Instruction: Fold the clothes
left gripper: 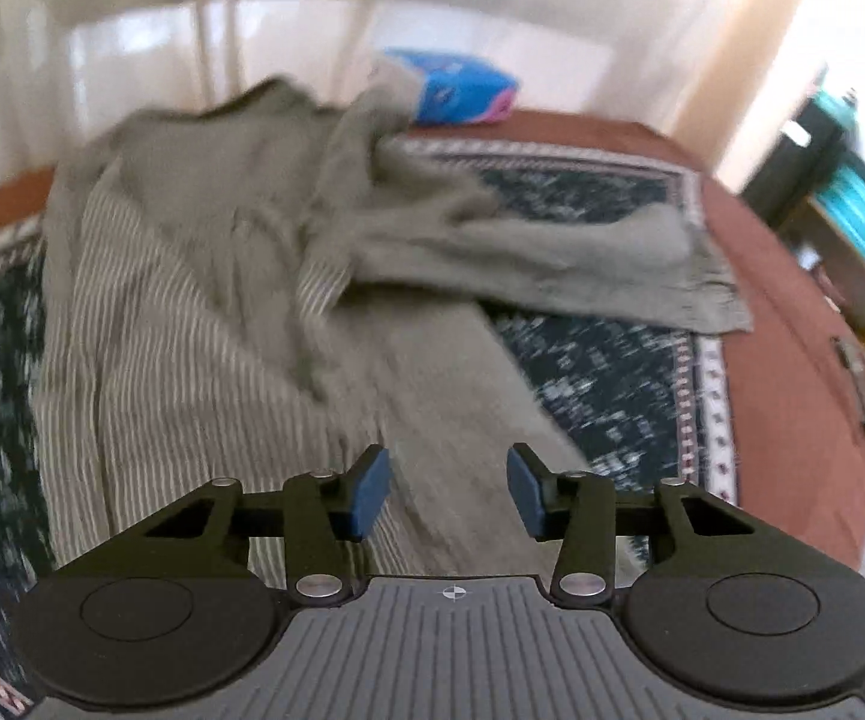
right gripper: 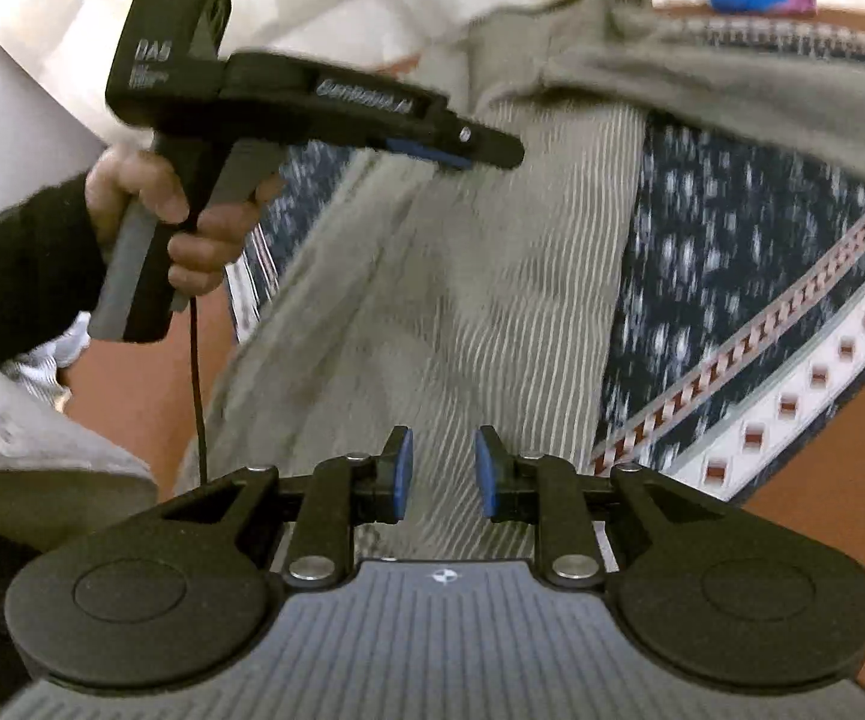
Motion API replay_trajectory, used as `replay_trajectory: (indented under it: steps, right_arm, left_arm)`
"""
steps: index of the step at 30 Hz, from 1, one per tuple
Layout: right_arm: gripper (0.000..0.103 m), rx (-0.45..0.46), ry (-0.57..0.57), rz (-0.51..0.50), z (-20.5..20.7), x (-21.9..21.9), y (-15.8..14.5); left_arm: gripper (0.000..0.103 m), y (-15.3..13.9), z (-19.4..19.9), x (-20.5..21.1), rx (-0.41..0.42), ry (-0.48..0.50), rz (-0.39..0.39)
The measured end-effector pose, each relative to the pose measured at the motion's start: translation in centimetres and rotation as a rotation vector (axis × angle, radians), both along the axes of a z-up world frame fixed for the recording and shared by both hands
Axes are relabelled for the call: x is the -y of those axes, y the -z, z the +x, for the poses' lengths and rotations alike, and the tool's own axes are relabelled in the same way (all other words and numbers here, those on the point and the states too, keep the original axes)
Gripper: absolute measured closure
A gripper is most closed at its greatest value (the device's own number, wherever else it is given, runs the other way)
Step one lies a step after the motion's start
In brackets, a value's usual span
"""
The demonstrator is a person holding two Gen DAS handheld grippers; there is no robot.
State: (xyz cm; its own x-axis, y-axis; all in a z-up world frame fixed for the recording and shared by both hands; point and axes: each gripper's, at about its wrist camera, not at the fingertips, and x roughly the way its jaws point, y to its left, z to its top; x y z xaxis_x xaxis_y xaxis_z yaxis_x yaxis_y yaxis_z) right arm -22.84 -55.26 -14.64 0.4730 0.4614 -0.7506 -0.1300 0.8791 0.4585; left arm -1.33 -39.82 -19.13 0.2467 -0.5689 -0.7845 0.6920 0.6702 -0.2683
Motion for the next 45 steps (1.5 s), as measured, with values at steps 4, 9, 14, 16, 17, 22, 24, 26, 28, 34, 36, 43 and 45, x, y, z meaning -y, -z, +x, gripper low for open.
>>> replay_trajectory:
  steps: [4,9,14,16,17,22,24,26,28,34,36,43,45]
  right_arm:
    - [0.076,-0.031,0.0,0.028,-0.8,0.0,1.7]
    - [0.073,-0.058,-0.001,0.087,-0.4,1.2,1.1]
    - [0.057,0.092,-0.001,0.056,2.0,4.7,-3.5]
    - [0.056,0.147,-0.008,0.036,3.5,6.5,-5.2]
    - [0.054,0.172,-0.009,0.025,4.5,7.4,-5.9]
    - [0.05,0.257,0.035,-0.035,8.4,12.0,-7.1]
    - [0.049,0.27,0.061,-0.047,9.5,13.6,-6.9]
    - [0.047,0.275,0.101,-0.069,10.2,15.3,-6.4]
    - [0.043,0.265,0.157,-0.09,10.2,17.0,-5.7]
    - [0.043,0.198,0.358,-0.149,9.1,23.2,-3.2]
    - [0.043,0.175,0.42,-0.173,8.9,25.1,-2.5]
    - [0.039,0.092,0.554,-0.215,10.3,30.2,0.5]
    - [0.039,0.066,0.564,-0.197,11.0,31.1,1.5]
  left_arm:
    - [0.046,1.2,-0.1,-0.3,0.018,0.019,0.025]
    - [0.046,-0.6,0.7,-0.2,-0.018,-0.011,0.009]
    - [0.041,-7.4,3.1,0.5,0.109,-0.056,-0.097]
    - [0.039,-9.8,4.7,1.9,0.174,-0.058,-0.112]
    - [0.037,-10.9,5.7,2.9,0.208,-0.055,-0.112]
    - [0.035,-11.8,10.5,8.7,0.271,-0.019,-0.019]
    - [0.035,-10.5,12.3,10.6,0.258,-0.022,0.035]
    - [0.035,-8.9,13.6,11.9,0.229,-0.029,0.07]
    - [0.035,-7.3,14.6,13.0,0.203,-0.025,0.098]
    - [0.035,-4.0,16.7,14.7,0.143,-0.021,0.125]
    - [0.035,-3.4,17.3,15.1,0.126,-0.021,0.125]
    - [0.035,-1.4,18.7,15.5,0.08,-0.022,0.143]
    - [0.035,-1.0,19.0,15.5,0.067,-0.03,0.136]
